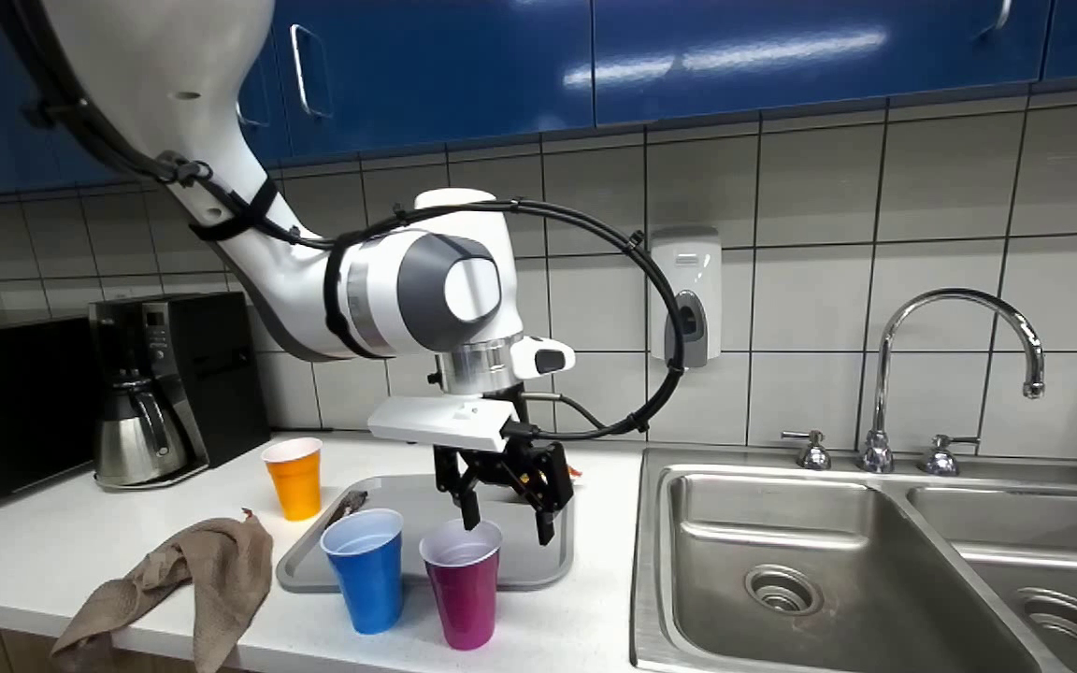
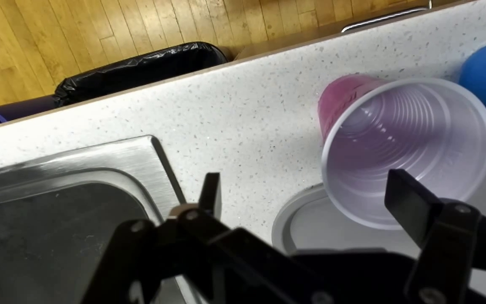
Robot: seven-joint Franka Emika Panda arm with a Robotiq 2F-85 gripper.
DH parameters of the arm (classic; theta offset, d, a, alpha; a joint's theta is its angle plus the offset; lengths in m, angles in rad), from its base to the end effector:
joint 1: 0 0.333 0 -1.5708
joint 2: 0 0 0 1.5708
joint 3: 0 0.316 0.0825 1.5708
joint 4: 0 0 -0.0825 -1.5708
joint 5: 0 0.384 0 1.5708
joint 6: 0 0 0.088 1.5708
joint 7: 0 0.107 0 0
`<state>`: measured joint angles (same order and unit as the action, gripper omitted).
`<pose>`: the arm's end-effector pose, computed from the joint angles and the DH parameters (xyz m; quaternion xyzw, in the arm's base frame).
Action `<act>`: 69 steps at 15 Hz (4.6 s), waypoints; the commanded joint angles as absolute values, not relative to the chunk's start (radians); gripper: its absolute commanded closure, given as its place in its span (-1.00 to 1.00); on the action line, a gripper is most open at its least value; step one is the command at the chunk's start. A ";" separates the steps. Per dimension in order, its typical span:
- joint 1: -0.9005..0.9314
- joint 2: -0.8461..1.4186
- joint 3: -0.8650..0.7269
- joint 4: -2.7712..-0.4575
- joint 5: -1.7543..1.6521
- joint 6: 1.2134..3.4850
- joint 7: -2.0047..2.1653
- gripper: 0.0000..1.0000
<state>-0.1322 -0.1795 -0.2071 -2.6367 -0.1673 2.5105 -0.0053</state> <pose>0.4018 -0.1380 0.3095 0.9942 -0.0993 0.0200 0.0366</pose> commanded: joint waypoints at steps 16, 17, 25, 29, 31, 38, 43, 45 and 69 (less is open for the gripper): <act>-0.154 -0.176 -0.185 -2.639 -0.168 2.517 -0.006 -1.00; -0.153 -0.171 -0.185 -2.639 -0.167 2.520 -0.005 -1.00; -0.140 -0.108 -0.174 -2.637 -0.141 2.565 -0.007 -1.00; -0.133 -0.057 -0.164 -2.635 -0.141 2.631 0.005 -1.00; -0.132 -0.031 -0.158 -2.632 -0.148 2.656 0.012 -1.00; -0.127 0.005 -0.152 -2.629 -0.150 2.680 0.010 -1.00; -0.129 -0.016 -0.155 -2.632 -0.171 2.662 0.017 -1.00; -0.129 -0.021 -0.156 -2.635 -0.177 2.657 0.018 -1.00; -0.160 -0.119 -0.155 -2.686 -0.275 2.575 -0.003 0.29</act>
